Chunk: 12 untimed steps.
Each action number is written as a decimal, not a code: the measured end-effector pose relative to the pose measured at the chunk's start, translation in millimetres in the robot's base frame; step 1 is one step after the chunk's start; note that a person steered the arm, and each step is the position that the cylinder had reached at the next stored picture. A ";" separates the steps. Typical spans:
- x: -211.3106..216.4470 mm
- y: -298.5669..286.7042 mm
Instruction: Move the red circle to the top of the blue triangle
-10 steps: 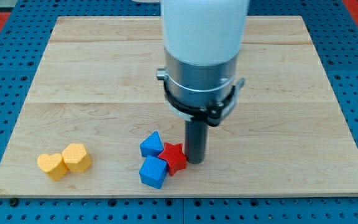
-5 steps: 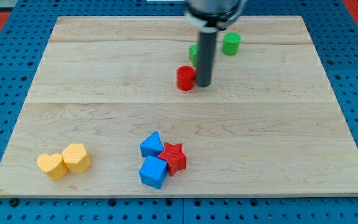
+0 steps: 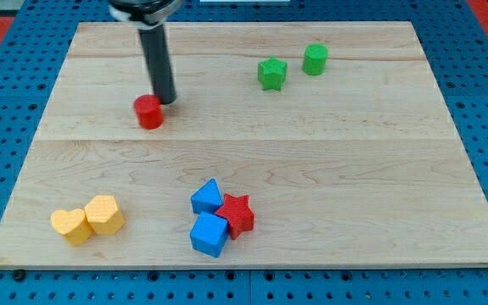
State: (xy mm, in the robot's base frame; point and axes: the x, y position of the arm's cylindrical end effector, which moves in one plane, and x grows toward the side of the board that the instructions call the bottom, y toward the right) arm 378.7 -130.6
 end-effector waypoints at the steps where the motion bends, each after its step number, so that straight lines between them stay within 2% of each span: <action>1: -9.2 -6.3; 2: -11.9 -33.8; 3: 25.8 -40.7; 5: 33.4 63.8; 6: 79.1 50.7; 7: 62.3 46.4; 8: 77.6 -24.9; 9: 108.0 -7.3; 10: 107.3 46.7; 12: 96.8 39.2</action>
State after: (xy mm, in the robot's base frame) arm 475.5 -91.4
